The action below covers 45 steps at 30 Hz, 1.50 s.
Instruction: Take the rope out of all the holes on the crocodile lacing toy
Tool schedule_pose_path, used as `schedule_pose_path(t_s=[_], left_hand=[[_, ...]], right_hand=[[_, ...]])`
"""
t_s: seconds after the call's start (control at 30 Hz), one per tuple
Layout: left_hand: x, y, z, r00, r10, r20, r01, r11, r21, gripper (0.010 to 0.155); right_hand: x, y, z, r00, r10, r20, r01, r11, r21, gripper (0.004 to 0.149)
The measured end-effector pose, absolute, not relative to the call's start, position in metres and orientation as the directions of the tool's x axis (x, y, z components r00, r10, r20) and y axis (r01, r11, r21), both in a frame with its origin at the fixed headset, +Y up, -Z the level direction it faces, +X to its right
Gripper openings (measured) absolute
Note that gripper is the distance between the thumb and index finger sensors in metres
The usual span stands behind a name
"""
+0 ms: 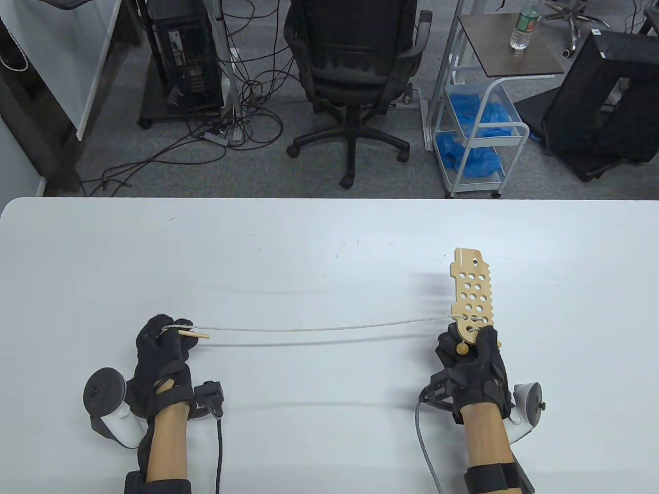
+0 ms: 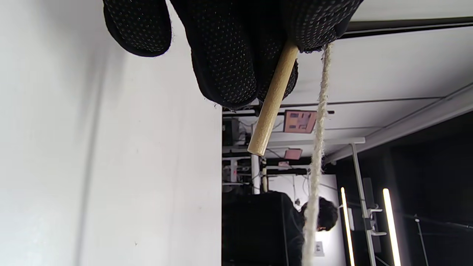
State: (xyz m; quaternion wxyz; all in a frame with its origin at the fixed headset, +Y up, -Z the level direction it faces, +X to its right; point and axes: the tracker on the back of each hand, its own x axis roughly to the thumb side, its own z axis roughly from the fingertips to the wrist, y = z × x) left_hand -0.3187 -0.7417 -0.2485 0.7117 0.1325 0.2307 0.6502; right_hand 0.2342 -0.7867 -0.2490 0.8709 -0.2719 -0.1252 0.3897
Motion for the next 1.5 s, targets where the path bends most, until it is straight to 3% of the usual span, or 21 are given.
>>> schedule_pose_path(t_s=[0.53,0.7,1.13,1.5], left_hand=[[-0.321,-0.743,-0.247,0.014,0.991,-0.132,-0.851,0.081,0.519,0.047],[-0.319,-0.741,-0.249,0.036,0.994,-0.107,-0.863,0.085,0.498,0.046],[-0.271,-0.714,-0.256,0.423,0.905,0.044,-0.830,0.367,0.419,0.042],[-0.195,-0.693,-0.247,0.683,0.663,0.305,-0.730,0.625,0.277,0.039]], right_hand=[[0.233,-0.787,-0.248,0.664,0.748,0.010,-0.604,0.544,-0.583,0.051],[0.226,-0.788,-0.252,0.623,0.782,-0.012,-0.660,0.518,-0.544,0.051],[0.166,-0.780,-0.255,0.321,0.942,-0.100,-0.918,0.283,-0.280,0.055],[0.124,-0.783,-0.248,0.186,0.976,-0.116,-0.976,0.170,-0.133,0.054]])
